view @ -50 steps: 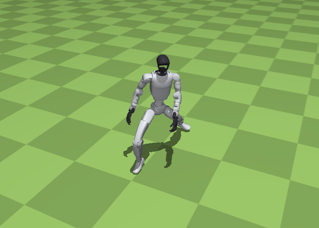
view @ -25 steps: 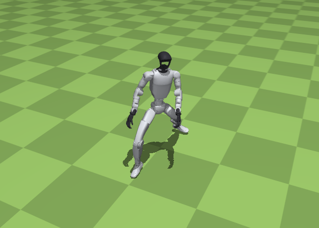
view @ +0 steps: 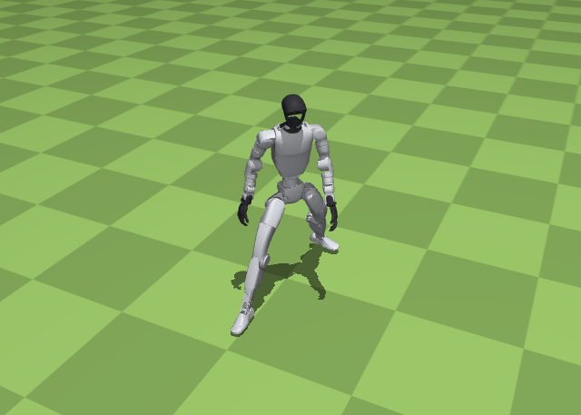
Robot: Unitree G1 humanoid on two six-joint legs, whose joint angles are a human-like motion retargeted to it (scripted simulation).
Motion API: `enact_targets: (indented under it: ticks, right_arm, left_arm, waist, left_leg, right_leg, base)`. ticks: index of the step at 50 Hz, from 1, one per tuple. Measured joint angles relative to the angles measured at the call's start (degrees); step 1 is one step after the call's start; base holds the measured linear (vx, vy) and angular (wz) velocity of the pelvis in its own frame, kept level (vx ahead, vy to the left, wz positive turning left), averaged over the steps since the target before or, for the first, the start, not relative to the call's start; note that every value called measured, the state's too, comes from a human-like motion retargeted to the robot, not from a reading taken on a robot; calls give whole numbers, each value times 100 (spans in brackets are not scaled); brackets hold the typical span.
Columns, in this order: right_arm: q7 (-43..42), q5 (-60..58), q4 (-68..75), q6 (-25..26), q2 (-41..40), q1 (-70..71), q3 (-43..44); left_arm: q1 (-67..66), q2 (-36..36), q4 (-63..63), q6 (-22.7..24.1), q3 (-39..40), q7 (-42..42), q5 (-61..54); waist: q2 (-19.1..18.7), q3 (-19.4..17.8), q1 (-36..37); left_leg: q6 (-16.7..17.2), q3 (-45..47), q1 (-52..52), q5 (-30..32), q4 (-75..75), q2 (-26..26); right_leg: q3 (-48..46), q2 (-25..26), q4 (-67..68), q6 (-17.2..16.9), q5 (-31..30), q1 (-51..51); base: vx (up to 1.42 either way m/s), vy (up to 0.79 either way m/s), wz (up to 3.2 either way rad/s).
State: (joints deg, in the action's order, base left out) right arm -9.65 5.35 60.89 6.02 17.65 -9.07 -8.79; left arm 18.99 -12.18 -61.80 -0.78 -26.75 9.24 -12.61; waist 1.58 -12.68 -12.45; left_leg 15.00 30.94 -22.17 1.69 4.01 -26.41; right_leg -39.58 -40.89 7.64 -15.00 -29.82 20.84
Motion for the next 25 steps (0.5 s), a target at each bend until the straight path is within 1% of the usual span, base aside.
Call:
enact_targets:
  ticks: [3, 5, 7, 10, 13, 16, 19, 22, 25]
  right_arm:
    - [149, 166, -125, -40, 134, 69, -32]
    - [243, 272, -228, -72, 219, 94, -43]
    - [317, 347, -329, -108, 301, 88, -38]
    - [394, 361, -451, -148, 404, 22, -35]
    - [495, 201, -544, -159, 523, -70, -9]
    - [570, -24, -670, -181, 756, -130, 109]
    - [480, -36, -816, -241, 1067, -135, 193]
    - [175, 165, -902, -320, 1403, -23, 224]
    - [-262, 404, -902, -410, 1653, 180, 228]
  left_arm:
    - [108, 61, 276, 43, -216, -110, -139]
    - [187, 87, 463, 68, -377, -171, -230]
    - [294, 125, 590, 62, -528, -185, -275]
    - [464, 223, 600, -36, -713, -111, -199]
    - [657, 435, 373, -259, -824, -58, 109]
    - [872, 767, 104, -449, -863, -135, 507]
    - [1006, 1017, 132, -443, -979, -251, 611]
    - [1161, 1175, 431, -281, -1151, -280, 449]
    - [1368, 1255, 806, -69, -1248, -201, 308]
  waist:
    - [-321, 92, -98]
    - [-516, 159, -173]
    - [-659, 214, -240]
    - [-788, 274, -292]
    - [-891, 330, -352]
    - [-925, 363, -549]
    - [-984, 426, -760]
    - [-1107, 503, -916]
    - [-1206, 561, -1017]
  left_leg:
    - [-18, 5, 322, -81, 332, -470]
    - [-8, -150, 713, -229, 866, -898]
    - [0, -495, 1243, -428, 1638, -1352]
    - [0, -1028, 1795, -532, 2474, -1966]
    - [-28, -1324, 1817, -442, 2599, -2475]
    - [-123, -1432, 1640, -251, 2354, -2642]
    - [-155, -1477, 1555, -127, 2130, -2666]
    - [-175, -1460, 1555, -46, 1922, -2607]
    - [-125, -1405, 1553, 43, 1678, -2476]
  right_leg:
    - [203, 0, 1095, 0, 537, 676]
    - [377, -120, 2121, 0, 1038, 1221]
    - [577, -312, 3160, 0, 1534, 1734]
    - [845, -542, 4603, 42, 2260, 2350]
    - [960, -680, 5880, 80, 3022, 2698]
    - [1054, -875, 6732, 16, 3593, 2782]
    - [1046, -986, 7190, 0, 3944, 2769]
    - [966, -1047, 7349, 37, 4089, 2755]
    - [876, -1107, 7305, 117, 4067, 2754]
  base:
    - [13, -15, -14]
    - [17, -24, 6]
    - [21, -29, 19]
    - [25, -38, 13]
    - [30, -48, 13]
    - [31, -44, 36]
    - [24, -35, 26]
    - [15, -22, 15]
    - [5, -7, 9]
